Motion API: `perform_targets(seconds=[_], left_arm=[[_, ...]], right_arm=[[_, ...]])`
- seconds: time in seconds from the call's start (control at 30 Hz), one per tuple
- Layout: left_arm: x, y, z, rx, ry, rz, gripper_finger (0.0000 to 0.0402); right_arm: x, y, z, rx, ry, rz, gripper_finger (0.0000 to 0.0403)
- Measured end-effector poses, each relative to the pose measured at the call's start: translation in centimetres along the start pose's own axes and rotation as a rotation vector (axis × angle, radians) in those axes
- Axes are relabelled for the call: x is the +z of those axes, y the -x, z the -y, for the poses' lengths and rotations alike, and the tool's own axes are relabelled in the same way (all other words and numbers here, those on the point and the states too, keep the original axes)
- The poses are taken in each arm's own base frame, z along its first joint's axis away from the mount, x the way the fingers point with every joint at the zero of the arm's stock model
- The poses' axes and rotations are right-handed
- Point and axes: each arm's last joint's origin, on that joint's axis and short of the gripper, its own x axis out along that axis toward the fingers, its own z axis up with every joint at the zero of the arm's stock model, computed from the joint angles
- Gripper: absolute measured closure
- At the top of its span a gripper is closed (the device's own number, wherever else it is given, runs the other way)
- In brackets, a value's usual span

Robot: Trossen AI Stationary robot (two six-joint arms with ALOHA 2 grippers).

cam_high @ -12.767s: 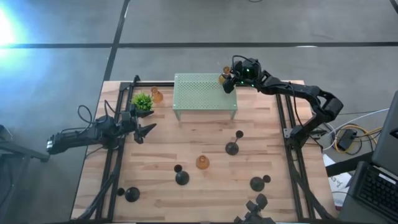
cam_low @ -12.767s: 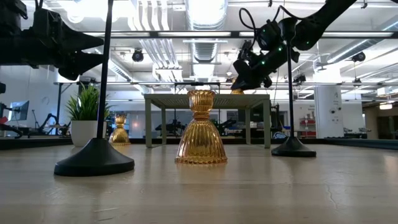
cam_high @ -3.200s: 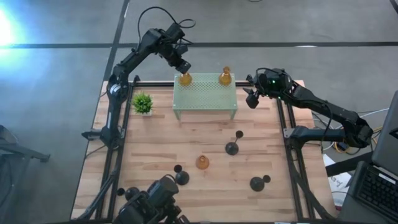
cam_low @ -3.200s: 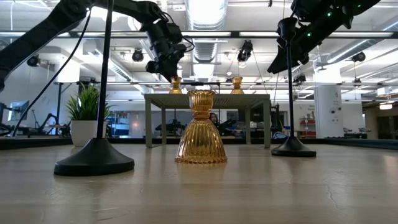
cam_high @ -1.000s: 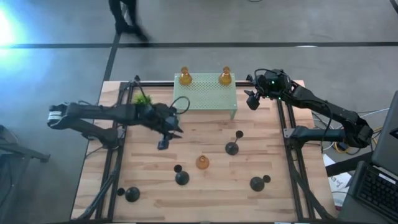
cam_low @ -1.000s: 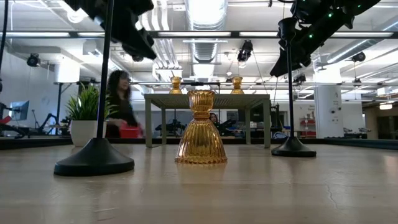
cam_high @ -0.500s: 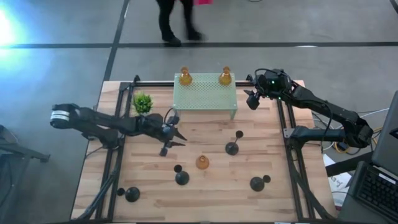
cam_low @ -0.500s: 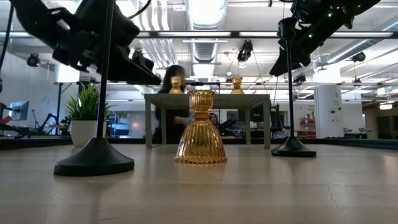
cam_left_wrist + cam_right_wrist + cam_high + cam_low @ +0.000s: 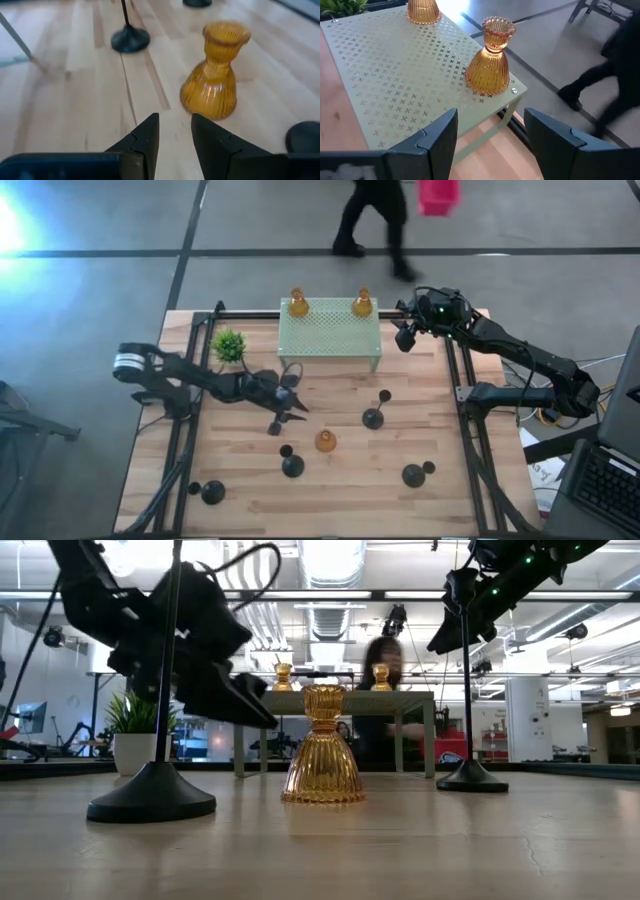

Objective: Pick & Place candle stick holders
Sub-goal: Put the yellow glass candle holder on the shelf

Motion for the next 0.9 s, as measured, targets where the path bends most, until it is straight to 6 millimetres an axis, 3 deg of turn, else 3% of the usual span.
perform_targets(seconds=[0.23, 0.47, 0.57, 0.9], left_arm=[[0.2, -2.5, -0.4, -0.022, 0.008, -0.03, 0.0231], [0.7, -3.3, -0.1, -0.132, 0.029, -0.028, 0.0163], [1.0, -3.3, 0.6, -0.229, -0.033, 0.011, 0.016], [2.2, -3.5, 0.9, -0.227, -0.106, 0.102, 0.0165]], right_arm=[[-0.2, 0.1, 0.0, 0.002, 0.019, -0.024, 0.0184], [-0.4, 0.1, 0.0, 0.003, 0.031, -0.045, 0.0184], [-0.4, 0.1, 0.0, 0.003, 0.043, -0.044, 0.0184], [-0.4, 0.1, 0.0, 0.003, 0.042, -0.043, 0.0184]])
